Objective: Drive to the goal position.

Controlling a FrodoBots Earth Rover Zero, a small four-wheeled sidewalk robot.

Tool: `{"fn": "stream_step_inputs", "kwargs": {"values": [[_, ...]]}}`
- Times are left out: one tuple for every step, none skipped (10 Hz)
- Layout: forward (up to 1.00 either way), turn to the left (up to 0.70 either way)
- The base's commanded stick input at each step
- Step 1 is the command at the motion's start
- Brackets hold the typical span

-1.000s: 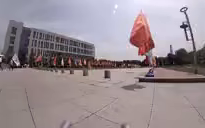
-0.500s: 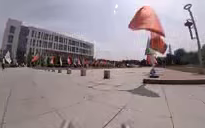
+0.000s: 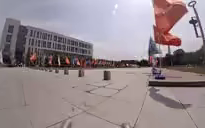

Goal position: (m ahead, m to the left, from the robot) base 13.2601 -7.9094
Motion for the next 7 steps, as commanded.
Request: {"fn": "stream_step_inputs", "kwargs": {"values": [[1.0,-0.2],[1.0,-0.06],[1.0,-0.21],[1.0,-0.21],[1.0,-0.21],[1.0,-0.21],[1.0,-0.21]]}}
